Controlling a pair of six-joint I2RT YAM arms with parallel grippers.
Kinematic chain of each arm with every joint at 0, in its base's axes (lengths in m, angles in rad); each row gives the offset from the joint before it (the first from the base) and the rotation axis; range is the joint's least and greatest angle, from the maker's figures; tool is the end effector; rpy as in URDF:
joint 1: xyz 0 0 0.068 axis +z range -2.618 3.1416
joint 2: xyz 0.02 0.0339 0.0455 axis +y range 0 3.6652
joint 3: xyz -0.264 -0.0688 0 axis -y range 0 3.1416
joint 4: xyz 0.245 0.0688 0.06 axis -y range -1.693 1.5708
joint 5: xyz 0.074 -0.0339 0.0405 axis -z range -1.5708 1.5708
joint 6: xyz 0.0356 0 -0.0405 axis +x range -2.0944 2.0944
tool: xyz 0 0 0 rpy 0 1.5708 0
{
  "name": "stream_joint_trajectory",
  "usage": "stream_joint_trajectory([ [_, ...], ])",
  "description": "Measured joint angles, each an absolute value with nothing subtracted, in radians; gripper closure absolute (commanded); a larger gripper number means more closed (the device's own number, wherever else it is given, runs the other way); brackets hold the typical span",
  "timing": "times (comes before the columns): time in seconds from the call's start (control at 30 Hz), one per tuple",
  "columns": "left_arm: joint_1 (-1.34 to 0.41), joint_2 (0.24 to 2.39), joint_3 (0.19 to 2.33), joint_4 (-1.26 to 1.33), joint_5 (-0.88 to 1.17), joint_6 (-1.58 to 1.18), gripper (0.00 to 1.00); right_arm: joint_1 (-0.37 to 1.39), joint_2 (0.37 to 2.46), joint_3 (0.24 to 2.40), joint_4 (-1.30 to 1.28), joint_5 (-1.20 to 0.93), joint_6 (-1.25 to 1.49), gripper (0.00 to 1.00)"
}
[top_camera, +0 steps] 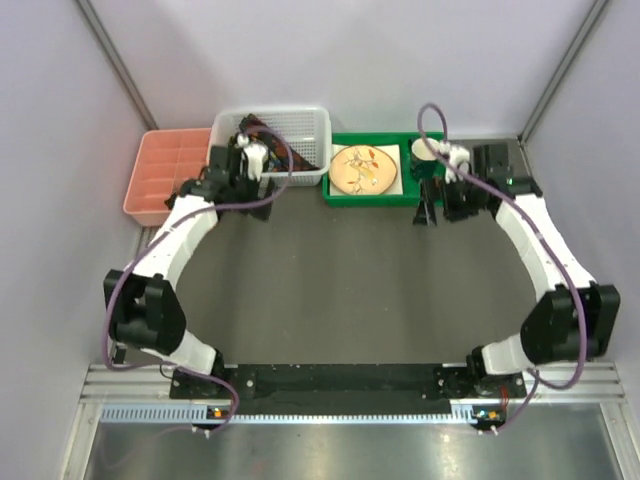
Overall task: Roll the ties
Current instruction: Reset both arms
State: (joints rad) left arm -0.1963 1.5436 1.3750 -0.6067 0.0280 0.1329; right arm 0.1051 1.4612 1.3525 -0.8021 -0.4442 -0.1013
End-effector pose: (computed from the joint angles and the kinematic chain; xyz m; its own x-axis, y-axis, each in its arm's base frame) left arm 0.3359 -0.0678 0.3187 -0.6520 0.2647 -0.7105 0.3037 0.9498 0.0752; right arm 0.3030 0.0473 0.3251 -0.7455 -0.1705 -0.6443 -0.4344 0.8575 0.2757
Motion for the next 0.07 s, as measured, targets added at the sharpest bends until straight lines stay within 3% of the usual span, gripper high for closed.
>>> stream_joint_trajectory([
  [0.07, -0.206, 1.525, 1.28, -0.614, 0.049, 0.111, 0.01, 0.102, 1.406, 1.23, -0.776, -0.42, -0.113, 0.01],
])
